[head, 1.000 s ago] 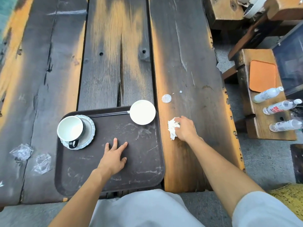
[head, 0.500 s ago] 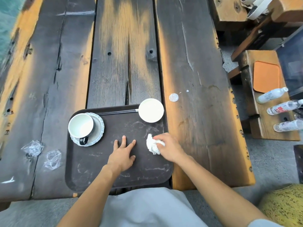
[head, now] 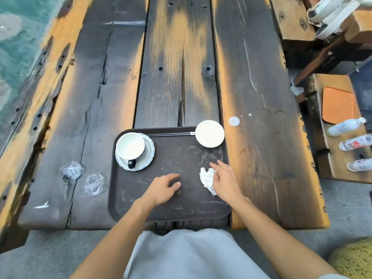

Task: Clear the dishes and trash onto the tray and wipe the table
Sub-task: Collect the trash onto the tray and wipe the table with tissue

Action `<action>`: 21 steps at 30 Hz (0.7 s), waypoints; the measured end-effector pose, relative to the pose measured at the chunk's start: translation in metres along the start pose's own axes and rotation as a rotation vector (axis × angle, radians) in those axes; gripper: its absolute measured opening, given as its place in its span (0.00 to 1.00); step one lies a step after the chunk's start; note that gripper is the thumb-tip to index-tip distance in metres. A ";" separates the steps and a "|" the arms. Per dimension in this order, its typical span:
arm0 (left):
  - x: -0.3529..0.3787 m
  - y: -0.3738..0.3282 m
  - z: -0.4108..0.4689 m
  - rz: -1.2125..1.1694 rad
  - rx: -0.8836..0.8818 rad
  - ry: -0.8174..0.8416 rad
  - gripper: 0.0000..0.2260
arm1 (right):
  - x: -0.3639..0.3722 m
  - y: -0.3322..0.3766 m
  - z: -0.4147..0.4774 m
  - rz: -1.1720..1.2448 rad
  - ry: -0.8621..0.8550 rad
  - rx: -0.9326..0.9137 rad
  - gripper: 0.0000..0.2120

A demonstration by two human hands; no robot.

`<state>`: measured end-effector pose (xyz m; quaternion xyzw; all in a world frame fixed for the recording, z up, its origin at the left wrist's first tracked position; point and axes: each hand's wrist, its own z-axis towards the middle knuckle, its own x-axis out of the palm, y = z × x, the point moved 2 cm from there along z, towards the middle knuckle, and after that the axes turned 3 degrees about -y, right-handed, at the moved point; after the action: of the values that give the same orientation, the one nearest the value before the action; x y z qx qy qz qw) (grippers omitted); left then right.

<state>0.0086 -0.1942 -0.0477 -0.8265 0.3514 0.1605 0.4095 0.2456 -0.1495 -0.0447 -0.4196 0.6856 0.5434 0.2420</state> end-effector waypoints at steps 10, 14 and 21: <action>-0.090 0.104 -0.053 -0.248 -0.094 -0.436 0.11 | 0.059 0.137 -0.012 0.039 -0.043 -0.311 0.15; -0.127 0.159 -0.071 -0.276 -0.195 -0.593 0.09 | 0.102 0.196 -0.020 0.070 0.073 -0.422 0.14; -0.184 0.240 -0.064 -0.134 -0.288 -0.643 0.11 | 0.172 0.286 -0.006 0.079 0.224 -0.469 0.13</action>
<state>-0.2930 -0.2621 -0.0416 -0.8041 0.1234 0.4330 0.3882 -0.0844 -0.1928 -0.0232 -0.4948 0.5792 0.6467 0.0390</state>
